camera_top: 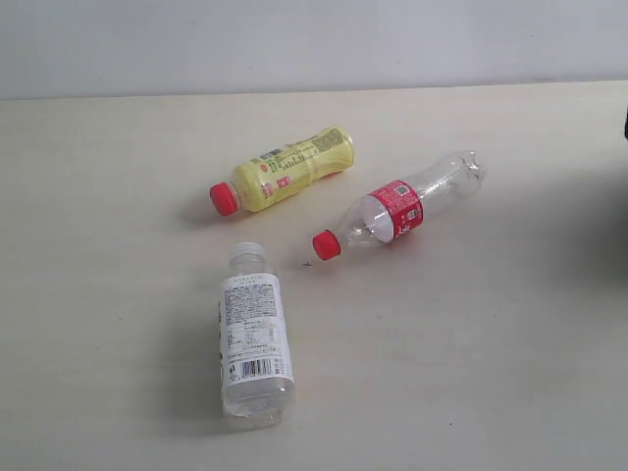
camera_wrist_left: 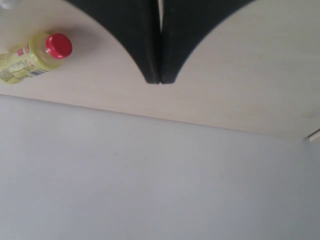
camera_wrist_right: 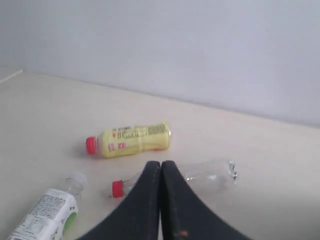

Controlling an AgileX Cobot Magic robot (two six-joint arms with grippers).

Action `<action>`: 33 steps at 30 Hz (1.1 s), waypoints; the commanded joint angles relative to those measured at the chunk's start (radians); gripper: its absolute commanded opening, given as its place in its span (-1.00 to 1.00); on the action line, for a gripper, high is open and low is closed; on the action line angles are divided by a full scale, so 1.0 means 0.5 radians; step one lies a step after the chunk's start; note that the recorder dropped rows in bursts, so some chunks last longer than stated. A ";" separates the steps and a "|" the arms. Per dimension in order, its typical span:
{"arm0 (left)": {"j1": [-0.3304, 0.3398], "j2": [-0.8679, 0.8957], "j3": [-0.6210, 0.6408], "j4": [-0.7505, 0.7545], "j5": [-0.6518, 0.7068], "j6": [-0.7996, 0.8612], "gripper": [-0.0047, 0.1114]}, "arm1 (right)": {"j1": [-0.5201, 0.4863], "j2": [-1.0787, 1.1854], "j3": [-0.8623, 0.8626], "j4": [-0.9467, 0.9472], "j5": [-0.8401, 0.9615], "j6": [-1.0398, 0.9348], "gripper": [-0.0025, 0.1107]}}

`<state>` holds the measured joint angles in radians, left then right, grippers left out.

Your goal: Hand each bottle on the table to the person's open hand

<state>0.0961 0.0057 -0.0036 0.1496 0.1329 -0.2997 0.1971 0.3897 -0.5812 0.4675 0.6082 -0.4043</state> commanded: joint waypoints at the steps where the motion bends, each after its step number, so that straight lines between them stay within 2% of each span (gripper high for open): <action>1: -0.015 -0.011 0.007 0.008 -0.002 0.000 -0.92 | -0.001 -0.241 0.023 -0.112 -0.007 -0.018 -0.96; 6: -0.015 -0.011 0.007 0.008 -0.002 0.000 -0.92 | -0.001 -0.470 0.149 0.016 -0.127 -0.025 -0.96; 13: -0.015 -0.011 0.007 0.008 -0.002 0.000 -0.92 | -0.001 -0.704 0.175 -0.101 -0.162 -0.025 -0.96; 33: -0.015 -0.011 0.007 0.008 -0.002 0.000 -0.92 | -0.001 -0.756 0.175 -0.109 -0.116 0.027 -0.96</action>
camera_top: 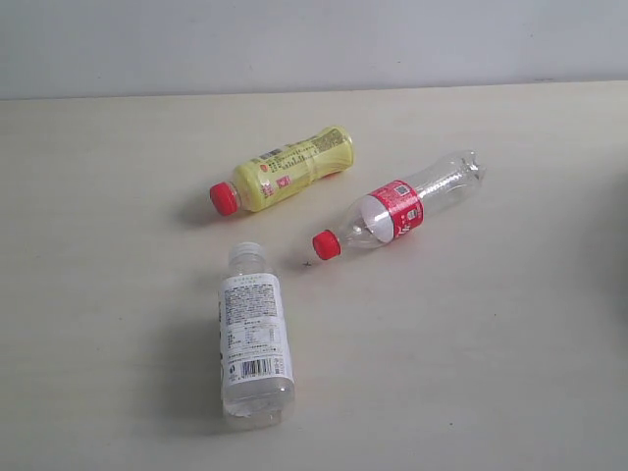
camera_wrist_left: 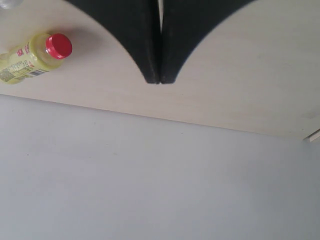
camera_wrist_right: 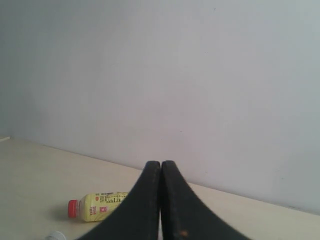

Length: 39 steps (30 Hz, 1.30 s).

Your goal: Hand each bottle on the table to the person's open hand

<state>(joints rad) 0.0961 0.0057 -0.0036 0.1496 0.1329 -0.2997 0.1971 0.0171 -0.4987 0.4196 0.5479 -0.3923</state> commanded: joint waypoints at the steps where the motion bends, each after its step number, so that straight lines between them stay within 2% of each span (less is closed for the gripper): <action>1: -0.015 -0.011 0.007 0.008 -0.002 0.000 -0.92 | -0.001 -0.024 0.010 -0.013 0.020 0.003 -0.96; 39: -0.015 -0.011 0.007 0.008 -0.002 0.000 -0.92 | -0.001 -0.034 0.006 -0.038 0.037 -0.004 -0.96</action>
